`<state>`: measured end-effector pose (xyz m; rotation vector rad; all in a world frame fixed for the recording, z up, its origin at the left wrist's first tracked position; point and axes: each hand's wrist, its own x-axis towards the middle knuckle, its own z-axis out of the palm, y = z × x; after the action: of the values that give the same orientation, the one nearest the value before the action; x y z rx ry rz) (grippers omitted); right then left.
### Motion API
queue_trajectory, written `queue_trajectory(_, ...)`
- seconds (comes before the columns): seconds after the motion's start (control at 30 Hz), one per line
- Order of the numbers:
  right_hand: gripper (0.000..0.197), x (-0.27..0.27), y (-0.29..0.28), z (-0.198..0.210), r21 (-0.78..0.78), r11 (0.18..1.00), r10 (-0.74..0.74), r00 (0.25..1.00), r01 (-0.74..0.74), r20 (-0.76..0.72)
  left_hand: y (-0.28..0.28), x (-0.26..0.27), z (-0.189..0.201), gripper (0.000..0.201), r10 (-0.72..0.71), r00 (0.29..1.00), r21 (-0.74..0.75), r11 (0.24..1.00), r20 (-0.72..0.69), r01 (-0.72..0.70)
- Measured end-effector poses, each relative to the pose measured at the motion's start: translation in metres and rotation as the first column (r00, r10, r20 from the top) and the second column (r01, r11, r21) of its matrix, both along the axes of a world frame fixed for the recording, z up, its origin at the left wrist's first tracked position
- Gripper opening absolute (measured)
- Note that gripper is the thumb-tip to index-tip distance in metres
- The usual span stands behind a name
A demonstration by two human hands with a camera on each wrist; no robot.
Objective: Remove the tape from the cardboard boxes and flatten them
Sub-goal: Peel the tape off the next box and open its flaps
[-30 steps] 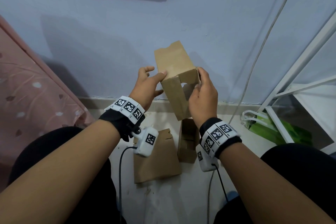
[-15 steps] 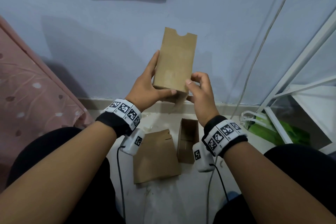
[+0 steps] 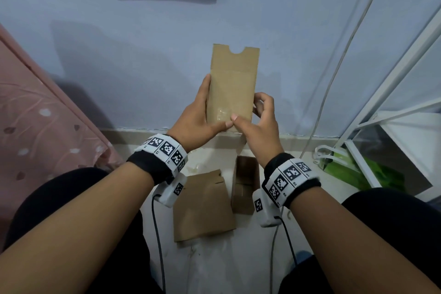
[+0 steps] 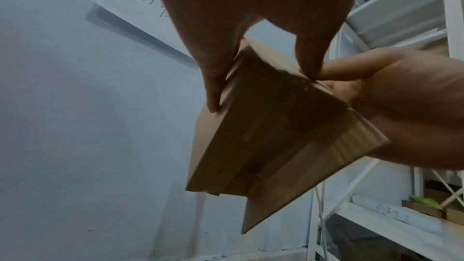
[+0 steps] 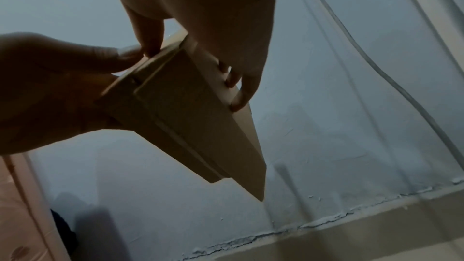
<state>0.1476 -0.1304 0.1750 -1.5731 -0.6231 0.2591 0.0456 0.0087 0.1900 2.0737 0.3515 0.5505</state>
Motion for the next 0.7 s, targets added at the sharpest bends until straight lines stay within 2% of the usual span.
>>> queue_trajectory(0.27, 0.053, -0.0004, 0.0006, 0.0009, 0.019, 1.0, -0.01, 1.0, 0.01, 0.027, 0.0048, 0.002, -0.0037, 0.105, 0.012, 0.999, -0.117, 0.993, 0.042, -0.007)
queue_trajectory(0.57, 0.045, 0.0026, 0.0006, -0.0004, 0.049, 0.998, -0.039, 0.999, 0.041, -0.027, 0.0043, 0.0022, -0.0007, 0.089, -0.053, 0.998, -0.102, 0.993, 0.029, 0.055)
queue_trajectory(0.63, 0.04, 0.0044, 0.0013, -0.0008, 0.038, 0.998, -0.04, 0.997, 0.043, -0.061, 0.0044, 0.0011, 0.0005, 0.085, -0.063, 0.998, -0.091, 0.994, 0.025, 0.065)
queue_trajectory(0.7, 0.037, 0.0085, 0.0013, 0.0025, 0.061, 0.997, -0.039, 0.983, 0.051, -0.182, 0.0054, -0.0008, 0.003, 0.082, -0.075, 0.997, -0.051, 0.996, 0.003, 0.075)
